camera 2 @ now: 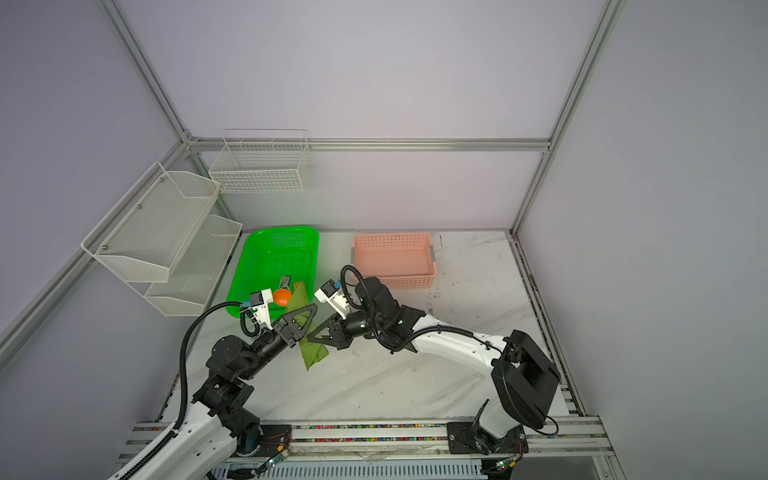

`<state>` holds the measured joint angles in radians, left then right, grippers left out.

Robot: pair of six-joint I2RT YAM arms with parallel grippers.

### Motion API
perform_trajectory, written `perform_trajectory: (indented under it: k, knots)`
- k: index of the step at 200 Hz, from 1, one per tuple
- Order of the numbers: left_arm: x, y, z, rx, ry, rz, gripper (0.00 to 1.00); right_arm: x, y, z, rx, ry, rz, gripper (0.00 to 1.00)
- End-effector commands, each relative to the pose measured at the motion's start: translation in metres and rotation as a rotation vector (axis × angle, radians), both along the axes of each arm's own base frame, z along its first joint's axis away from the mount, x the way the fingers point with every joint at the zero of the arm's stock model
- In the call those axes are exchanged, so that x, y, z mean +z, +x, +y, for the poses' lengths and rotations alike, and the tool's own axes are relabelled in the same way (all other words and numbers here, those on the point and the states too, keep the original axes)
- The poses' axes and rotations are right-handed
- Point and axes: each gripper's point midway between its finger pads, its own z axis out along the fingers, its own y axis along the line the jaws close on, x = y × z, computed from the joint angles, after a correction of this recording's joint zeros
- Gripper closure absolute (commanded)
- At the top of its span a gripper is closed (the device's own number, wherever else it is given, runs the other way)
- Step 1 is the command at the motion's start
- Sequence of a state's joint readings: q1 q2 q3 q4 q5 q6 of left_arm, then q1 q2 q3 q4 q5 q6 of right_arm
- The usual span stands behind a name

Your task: Place the utensils on the paper napkin and roll it up

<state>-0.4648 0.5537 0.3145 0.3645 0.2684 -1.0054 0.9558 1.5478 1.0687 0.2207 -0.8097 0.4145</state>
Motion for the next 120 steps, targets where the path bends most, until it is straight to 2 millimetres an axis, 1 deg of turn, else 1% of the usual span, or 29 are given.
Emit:
perform_trajectory:
  k: [1,26,74,98,106,110,111,112,114,116,120]
  knots:
    - [0.0899,-0.0211,0.0077,-0.017,-0.094,-0.214,0.84,-0.0164,-0.0061,-0.0049,0.004,-0.052,0.015,1.00]
    - [0.0916,-0.0236,0.0098,-0.013,-0.077,-0.217,0.91,-0.0194,-0.0071,-0.0069,0.001,-0.062,0.019,1.00]
    - [0.0934,-0.0269,0.0116,-0.014,-0.069,-0.222,1.00,-0.0220,-0.0052,-0.0086,-0.009,-0.075,0.017,1.00]
    - [0.0950,-0.0289,0.0109,-0.022,-0.066,-0.237,1.00,-0.0193,-0.0037,-0.0089,-0.018,-0.076,0.011,1.00]
    - [0.0954,-0.0288,0.0111,-0.021,-0.066,-0.237,1.00,-0.0177,-0.0028,-0.0091,-0.021,-0.075,0.008,0.93]
    - [0.0955,-0.0291,0.0112,-0.020,-0.066,-0.238,1.00,-0.0164,-0.0032,-0.0093,-0.020,-0.073,0.008,0.85]
    - [0.0957,-0.0291,0.0113,-0.020,-0.066,-0.239,1.00,-0.0164,-0.0032,-0.0093,-0.020,-0.073,0.008,0.85]
    - [0.0952,-0.0292,0.0110,-0.021,-0.065,-0.238,1.00,-0.0154,-0.0035,-0.0093,-0.019,-0.071,0.007,0.81]
    - [0.0951,-0.0291,0.0111,-0.021,-0.065,-0.238,1.00,-0.0153,-0.0034,-0.0092,-0.019,-0.071,0.008,0.80]
    - [0.0950,-0.0289,0.0113,-0.020,-0.065,-0.237,1.00,-0.0145,-0.0033,-0.0095,-0.019,-0.069,0.005,0.74]
    - [0.0951,-0.0291,0.0115,-0.019,-0.066,-0.239,1.00,-0.0131,-0.0037,-0.0098,-0.018,-0.066,0.003,0.69]
